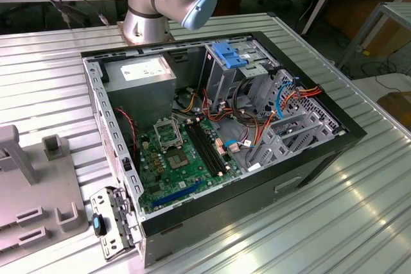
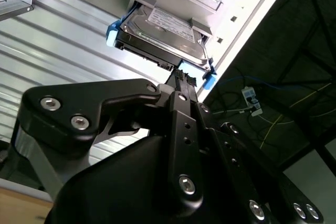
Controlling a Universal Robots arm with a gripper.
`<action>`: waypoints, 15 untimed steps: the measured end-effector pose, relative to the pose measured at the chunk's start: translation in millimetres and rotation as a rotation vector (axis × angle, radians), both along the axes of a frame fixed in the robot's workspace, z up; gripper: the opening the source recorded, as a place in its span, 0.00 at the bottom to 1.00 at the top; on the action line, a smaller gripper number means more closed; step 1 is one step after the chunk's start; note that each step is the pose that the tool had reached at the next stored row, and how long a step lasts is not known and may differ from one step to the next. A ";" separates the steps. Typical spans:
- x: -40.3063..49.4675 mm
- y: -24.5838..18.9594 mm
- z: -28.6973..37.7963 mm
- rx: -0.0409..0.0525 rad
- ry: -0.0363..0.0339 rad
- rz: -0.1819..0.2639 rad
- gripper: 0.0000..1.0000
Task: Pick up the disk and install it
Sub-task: 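Reach for the disk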
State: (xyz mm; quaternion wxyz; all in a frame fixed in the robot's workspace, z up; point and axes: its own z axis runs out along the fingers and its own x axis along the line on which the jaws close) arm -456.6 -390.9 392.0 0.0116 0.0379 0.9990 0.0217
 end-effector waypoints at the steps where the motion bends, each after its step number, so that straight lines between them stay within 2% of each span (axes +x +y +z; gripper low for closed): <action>1: -2.9 1.0 -0.1 0.0001 0.0008 0.000 0.11; 3: -3.6 2.2 -0.3 -0.0001 0.0027 0.000 0.11; 15: -3.6 2.3 -0.5 -0.0001 0.0029 0.000 0.11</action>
